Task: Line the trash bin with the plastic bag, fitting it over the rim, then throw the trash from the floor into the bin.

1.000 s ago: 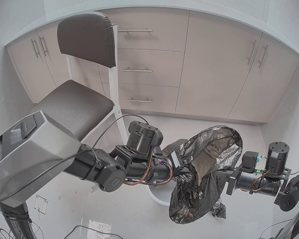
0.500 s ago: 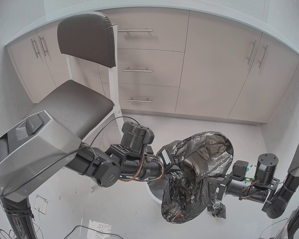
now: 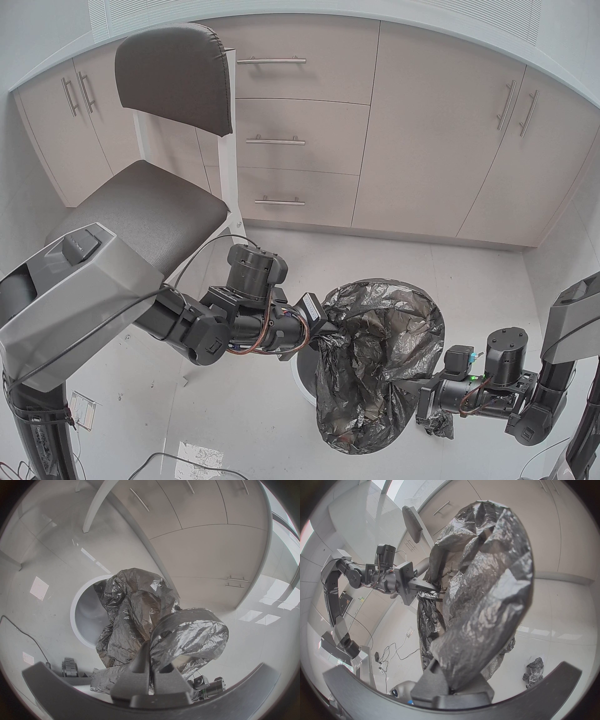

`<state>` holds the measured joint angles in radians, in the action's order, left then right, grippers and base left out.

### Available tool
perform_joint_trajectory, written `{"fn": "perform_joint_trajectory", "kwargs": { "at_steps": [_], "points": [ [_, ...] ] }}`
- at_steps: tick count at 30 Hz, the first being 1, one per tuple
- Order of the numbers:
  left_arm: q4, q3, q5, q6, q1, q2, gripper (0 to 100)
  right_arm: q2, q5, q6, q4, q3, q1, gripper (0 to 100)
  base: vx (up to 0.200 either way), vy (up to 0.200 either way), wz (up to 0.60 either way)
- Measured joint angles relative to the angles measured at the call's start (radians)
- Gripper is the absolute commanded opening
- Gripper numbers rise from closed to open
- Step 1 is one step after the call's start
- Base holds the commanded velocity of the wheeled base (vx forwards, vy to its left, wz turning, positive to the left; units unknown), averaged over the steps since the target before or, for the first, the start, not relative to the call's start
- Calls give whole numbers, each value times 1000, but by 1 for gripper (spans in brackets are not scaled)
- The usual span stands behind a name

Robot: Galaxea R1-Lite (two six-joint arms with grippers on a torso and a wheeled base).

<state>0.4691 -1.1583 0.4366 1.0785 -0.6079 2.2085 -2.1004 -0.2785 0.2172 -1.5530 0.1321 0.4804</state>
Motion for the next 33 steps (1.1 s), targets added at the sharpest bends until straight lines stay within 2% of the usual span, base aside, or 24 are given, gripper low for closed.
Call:
{"fn": "perform_joint_trajectory", "kwargs": {
  "at_steps": [9, 14, 25, 33],
  "points": [
    [5, 6, -1, 1, 21, -11, 0, -56, 3, 6, 0, 154, 21, 0, 0, 0, 0],
    [5, 8, -1, 1, 26, -15, 0, -90, 6, 3, 0, 248, 7, 0, 0, 0, 0],
    [4, 8, -2, 1, 31, -18, 0, -187, 3, 5, 0, 333, -11, 0, 0, 0, 0],
    [3, 20, -15, 3, 44, -21, 0, -233, 4, 8, 0, 391, 26, 0, 0, 0, 0]
  ]
}}
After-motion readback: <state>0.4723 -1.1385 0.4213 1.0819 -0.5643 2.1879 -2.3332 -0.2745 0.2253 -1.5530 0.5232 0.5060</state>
